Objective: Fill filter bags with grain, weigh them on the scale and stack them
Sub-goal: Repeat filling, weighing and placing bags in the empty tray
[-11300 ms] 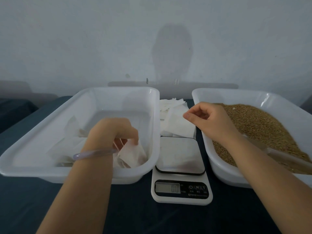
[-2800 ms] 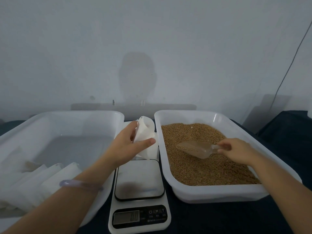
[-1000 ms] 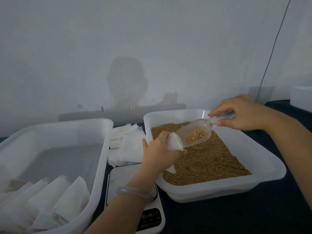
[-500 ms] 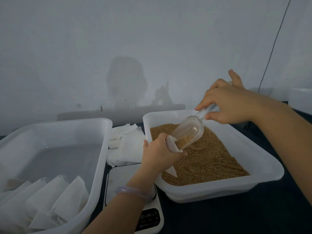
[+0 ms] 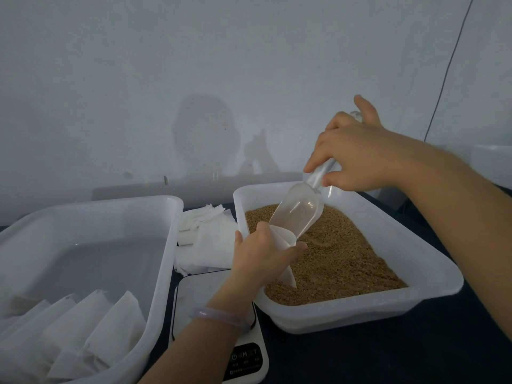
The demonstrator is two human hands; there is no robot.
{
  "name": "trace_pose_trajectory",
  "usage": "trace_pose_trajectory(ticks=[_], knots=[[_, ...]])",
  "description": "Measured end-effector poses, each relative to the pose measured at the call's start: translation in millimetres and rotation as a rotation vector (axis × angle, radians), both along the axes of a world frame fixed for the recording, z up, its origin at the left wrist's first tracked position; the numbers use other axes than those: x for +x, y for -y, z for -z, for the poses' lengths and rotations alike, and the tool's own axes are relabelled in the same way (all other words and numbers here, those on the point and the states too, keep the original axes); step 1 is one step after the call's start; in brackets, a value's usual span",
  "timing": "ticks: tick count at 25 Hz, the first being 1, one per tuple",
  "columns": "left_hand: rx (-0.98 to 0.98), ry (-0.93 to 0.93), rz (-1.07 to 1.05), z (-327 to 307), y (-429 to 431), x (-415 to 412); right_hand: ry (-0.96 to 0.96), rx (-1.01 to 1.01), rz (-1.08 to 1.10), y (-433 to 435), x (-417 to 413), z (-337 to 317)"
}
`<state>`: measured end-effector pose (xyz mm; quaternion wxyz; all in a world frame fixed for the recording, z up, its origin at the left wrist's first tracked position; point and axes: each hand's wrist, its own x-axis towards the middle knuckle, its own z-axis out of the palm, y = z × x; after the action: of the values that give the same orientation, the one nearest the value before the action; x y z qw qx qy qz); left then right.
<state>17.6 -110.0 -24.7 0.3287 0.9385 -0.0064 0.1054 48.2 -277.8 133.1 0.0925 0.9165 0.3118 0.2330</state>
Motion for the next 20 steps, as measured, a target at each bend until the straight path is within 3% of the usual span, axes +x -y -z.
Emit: trace_pose_trajectory(ticks=[5, 8, 12, 20], knots=[[-0.164, 0.081, -0.020, 4, -1, 1, -0.356, 0.294, 0.172, 56, 22, 31], [-0.228, 0.084, -0.038, 4, -1, 2, -0.387, 0.235, 0.235, 68, 27, 84], [-0.235, 0.076, -0.051, 2, -1, 1, -0.462, 0.136, 0.109, 43, 30, 129], [-0.246, 0.059, -0.051, 2, -3, 1, -0.663, 0.161, 0.055, 44, 25, 139]])
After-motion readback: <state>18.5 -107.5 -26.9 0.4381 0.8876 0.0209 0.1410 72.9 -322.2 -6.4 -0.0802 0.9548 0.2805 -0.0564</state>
